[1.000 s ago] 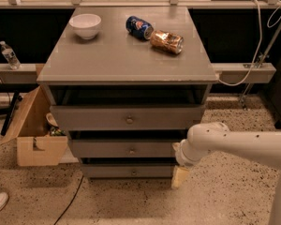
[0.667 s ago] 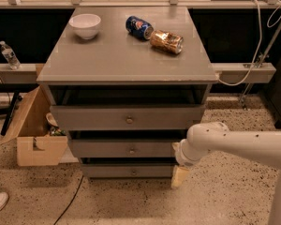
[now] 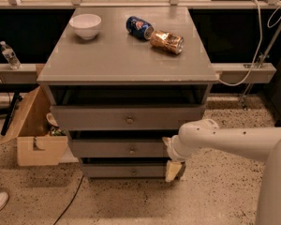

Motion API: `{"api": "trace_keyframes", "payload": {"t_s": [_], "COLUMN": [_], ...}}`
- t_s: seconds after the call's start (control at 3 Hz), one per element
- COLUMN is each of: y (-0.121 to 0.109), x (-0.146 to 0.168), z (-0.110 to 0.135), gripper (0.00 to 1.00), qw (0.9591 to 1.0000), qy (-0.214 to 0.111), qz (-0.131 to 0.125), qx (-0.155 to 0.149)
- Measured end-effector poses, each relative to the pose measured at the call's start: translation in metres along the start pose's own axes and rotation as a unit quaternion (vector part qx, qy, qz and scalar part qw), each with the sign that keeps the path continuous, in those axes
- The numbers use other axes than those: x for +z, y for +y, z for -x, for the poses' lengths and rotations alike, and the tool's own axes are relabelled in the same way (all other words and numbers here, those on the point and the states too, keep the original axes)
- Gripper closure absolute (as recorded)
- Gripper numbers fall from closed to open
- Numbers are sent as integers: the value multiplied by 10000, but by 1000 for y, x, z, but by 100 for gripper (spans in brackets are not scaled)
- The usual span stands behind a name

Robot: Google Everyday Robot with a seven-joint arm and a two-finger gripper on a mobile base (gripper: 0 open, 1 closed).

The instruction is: Open middle drawer

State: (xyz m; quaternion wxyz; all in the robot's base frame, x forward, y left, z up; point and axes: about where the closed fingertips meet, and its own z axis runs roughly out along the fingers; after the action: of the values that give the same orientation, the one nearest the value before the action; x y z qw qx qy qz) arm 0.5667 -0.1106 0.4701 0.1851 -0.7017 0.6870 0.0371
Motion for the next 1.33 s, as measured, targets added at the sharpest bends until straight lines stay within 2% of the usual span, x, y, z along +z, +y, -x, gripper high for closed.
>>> {"api": "trace_keyframes", "payload": {"t_s": [0.33,0.67,1.33], "y": [-18,-38,-57], "x": [10,34,87], "z": [8,8,-7], "gripper": [0,0,3], "qw": [9995,9990,9997], "qy": [-69,-180,20], "qz": [-137,-191,-226], "qx": [-271,-367,-61]}}
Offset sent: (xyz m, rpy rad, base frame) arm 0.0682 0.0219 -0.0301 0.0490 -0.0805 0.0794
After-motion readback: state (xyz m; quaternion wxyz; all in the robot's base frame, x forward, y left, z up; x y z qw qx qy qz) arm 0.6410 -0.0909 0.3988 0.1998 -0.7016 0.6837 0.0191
